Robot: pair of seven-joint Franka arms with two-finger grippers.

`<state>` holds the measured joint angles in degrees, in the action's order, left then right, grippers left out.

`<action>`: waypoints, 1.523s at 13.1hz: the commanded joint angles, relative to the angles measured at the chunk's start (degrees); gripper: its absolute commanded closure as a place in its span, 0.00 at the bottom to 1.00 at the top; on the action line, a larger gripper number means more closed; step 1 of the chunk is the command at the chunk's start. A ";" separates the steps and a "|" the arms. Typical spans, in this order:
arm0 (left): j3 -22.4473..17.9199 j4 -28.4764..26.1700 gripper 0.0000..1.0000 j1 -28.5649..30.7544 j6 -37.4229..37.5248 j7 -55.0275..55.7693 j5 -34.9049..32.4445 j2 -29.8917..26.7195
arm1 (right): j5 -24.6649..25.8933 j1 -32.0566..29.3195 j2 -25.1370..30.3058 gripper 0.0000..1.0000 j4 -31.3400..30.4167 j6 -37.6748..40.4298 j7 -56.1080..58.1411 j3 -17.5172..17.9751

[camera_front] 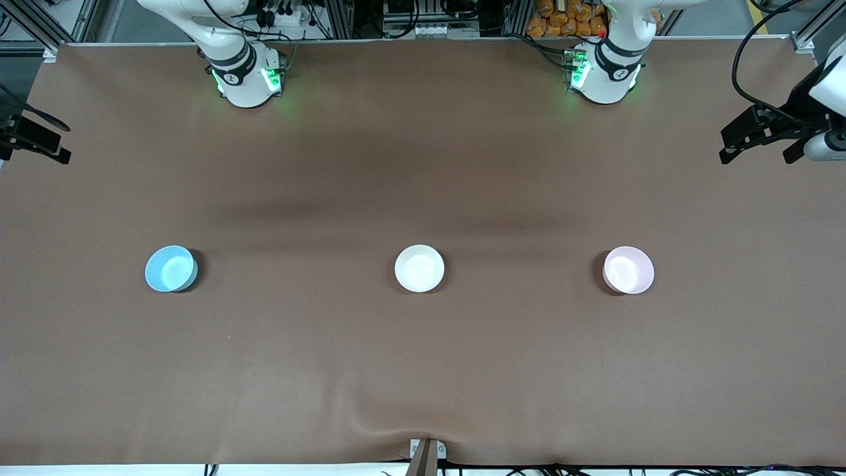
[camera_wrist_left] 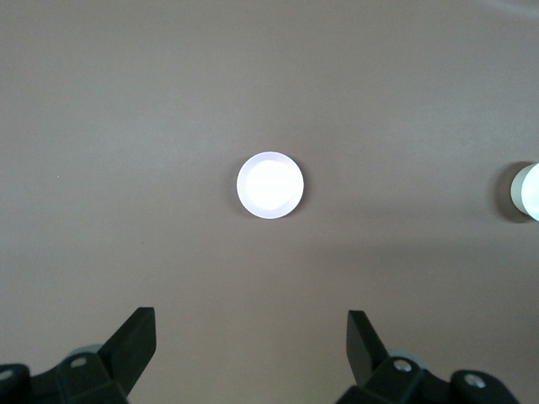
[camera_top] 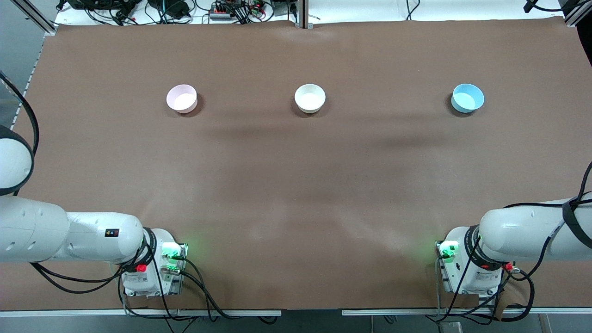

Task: Stack pink and blue bowls on white bowl
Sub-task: 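Move the left gripper toward the pink bowl while the right gripper approaches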

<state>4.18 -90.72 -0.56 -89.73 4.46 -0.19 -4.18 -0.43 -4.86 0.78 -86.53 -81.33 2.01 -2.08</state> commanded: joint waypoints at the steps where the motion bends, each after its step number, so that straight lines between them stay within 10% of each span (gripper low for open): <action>1: 0.30 0.72 0.00 -0.06 0.87 0.29 -1.13 0.05 | -0.27 -0.24 -0.16 0.00 0.39 0.20 0.28 0.23; 10: 0.30 0.10 0.00 0.38 0.87 -0.94 -0.25 1.27 | -0.18 -0.15 -0.34 0.00 0.39 0.38 0.28 0.23; 20: -0.14 -0.51 0.00 3.80 -12.29 -2.09 -3.93 19.63 | 0.08 0.20 -1.29 0.00 0.74 0.47 0.37 0.32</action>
<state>3.63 -91.96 2.43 -99.69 3.39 -2.02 12.52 -0.43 -4.77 0.50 -86.58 -81.29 2.01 -2.01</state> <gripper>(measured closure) 0.000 0.000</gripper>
